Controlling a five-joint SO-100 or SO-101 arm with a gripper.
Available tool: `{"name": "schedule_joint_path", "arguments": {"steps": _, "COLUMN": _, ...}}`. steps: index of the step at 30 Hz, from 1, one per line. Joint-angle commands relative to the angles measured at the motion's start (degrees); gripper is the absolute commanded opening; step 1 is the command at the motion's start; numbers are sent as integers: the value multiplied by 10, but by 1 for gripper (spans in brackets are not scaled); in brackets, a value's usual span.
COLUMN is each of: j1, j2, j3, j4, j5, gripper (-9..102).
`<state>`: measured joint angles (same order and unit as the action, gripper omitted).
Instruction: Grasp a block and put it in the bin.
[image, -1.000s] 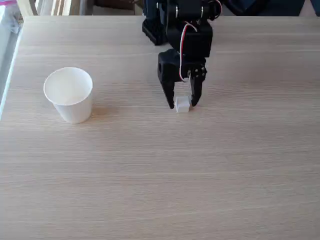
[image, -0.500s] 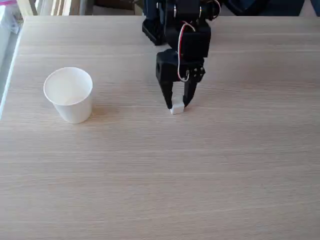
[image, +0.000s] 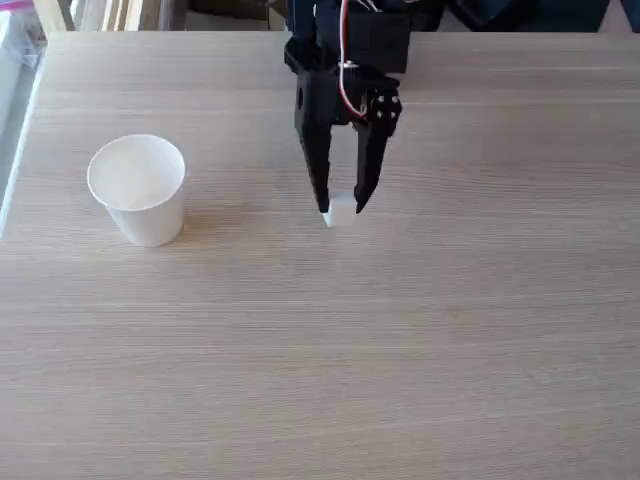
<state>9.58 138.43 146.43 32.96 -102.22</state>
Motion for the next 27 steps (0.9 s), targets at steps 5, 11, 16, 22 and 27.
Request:
{"name": "schedule_joint_path", "arguments": {"steps": 5, "j1": 118, "j2": 83, "j3": 3, "j4": -48, "j5": -6, "gripper": 0}}
{"name": "schedule_joint_path", "arguments": {"steps": 11, "j1": 240, "j2": 72, "j3": -11, "j4": -112, "j5": -27, "gripper": 0}}
{"name": "schedule_joint_path", "arguments": {"steps": 16, "j1": 316, "j2": 7, "j3": -60, "j4": -136, "j5": -52, "gripper": 0}}
{"name": "schedule_joint_path", "arguments": {"steps": 22, "j1": 360, "j2": -103, "j3": -139, "j4": -128, "j5": -72, "gripper": 0}}
{"name": "schedule_joint_path", "arguments": {"steps": 27, "j1": 384, "j2": -147, "j3": -152, "j4": -122, "j5": -97, "gripper": 0}}
